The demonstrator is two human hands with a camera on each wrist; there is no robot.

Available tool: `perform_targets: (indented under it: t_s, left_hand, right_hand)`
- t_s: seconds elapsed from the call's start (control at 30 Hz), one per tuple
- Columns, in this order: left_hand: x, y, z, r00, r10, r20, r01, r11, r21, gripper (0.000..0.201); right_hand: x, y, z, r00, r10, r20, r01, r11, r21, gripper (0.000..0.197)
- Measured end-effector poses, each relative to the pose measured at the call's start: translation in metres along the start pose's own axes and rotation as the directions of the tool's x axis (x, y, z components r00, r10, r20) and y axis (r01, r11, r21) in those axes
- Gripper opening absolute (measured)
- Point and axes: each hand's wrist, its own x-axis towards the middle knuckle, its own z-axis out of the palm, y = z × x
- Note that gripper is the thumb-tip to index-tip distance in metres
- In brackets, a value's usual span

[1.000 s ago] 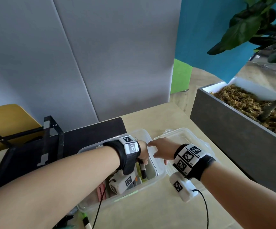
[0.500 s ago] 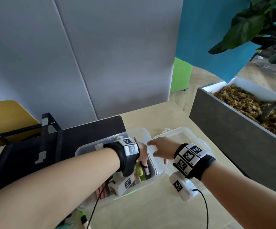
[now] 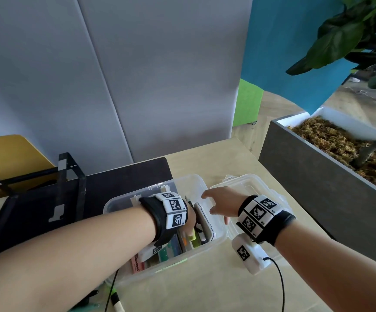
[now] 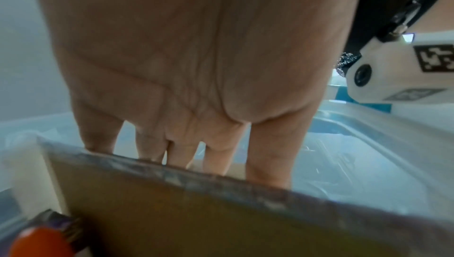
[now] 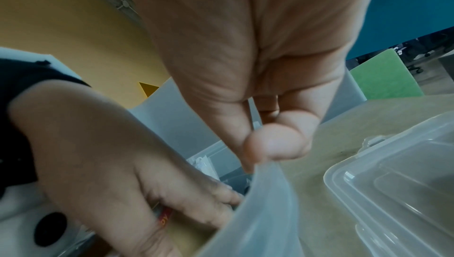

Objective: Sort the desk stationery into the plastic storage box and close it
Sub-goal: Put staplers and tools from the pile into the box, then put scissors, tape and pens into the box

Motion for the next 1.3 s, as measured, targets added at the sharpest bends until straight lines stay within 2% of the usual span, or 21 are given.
perform_targets:
  t_s: [0.27,0.47,0.57,0.63,0.77,0.9,1.03,1.13,1.23,1.3]
  left_hand:
    - [-0.018,-0.014,-0.010,0.994,0.054,-0.099,-0.068,0.988,-0.142,0.057]
    - [-0.020,-0.018,0.002,0.979,0.046,-0.197,-0.077,0.985,-0.154,0.054]
    - [-0.033,-0.024,0.002,0.951,-0.004,-0.310,-0.066,0.974,-0.215,0.038]
    - [-0.046,-0.028,0.004,0.924,-0.042,-0.380,-0.061,0.965,-0.255,0.029]
    - [-0.065,-0.042,0.018,0.871,-0.137,-0.472,-0.044,0.934,-0.354,0.021]
    - [-0.083,-0.058,0.044,0.861,-0.213,-0.461,-0.049,0.869,-0.492,0.019]
    - [-0.097,-0.074,0.090,0.867,-0.271,-0.418,-0.028,0.812,-0.583,0.023]
    - [-0.108,-0.082,0.126,0.825,-0.342,-0.450,-0.020,0.778,-0.628,0.020]
    - [-0.120,-0.093,0.158,0.771,-0.415,-0.484,-0.047,0.720,-0.693,0.028]
    - [-0.128,-0.103,0.179,0.768,-0.447,-0.459,-0.067,0.656,-0.752,0.027]
  right_hand:
    - [-0.005,-0.007,-0.004,1.000,0.017,0.015,-0.016,1.000,-0.020,0.048]
    - [-0.008,-0.011,-0.005,1.000,0.030,0.007,-0.030,0.999,-0.013,0.049]
    - [-0.015,-0.018,-0.010,1.000,0.026,0.007,-0.026,0.997,-0.072,0.051]
    - [-0.019,-0.024,-0.011,0.999,0.036,-0.036,-0.041,0.989,-0.145,0.051]
    - [-0.020,-0.037,-0.008,0.992,0.053,-0.116,-0.073,0.982,-0.175,0.043]
    - [-0.024,-0.057,-0.003,0.990,-0.028,-0.139,0.003,0.984,-0.180,0.034]
    - [-0.027,-0.083,0.013,0.984,-0.056,-0.169,0.033,0.991,-0.133,0.029]
    - [-0.032,-0.108,0.027,0.984,-0.071,-0.165,0.060,0.996,-0.070,0.027]
    - [-0.035,-0.135,0.042,0.980,-0.099,-0.171,0.094,0.995,-0.036,0.025]
    - [-0.035,-0.153,0.052,0.974,-0.122,-0.193,0.123,0.992,-0.005,0.023]
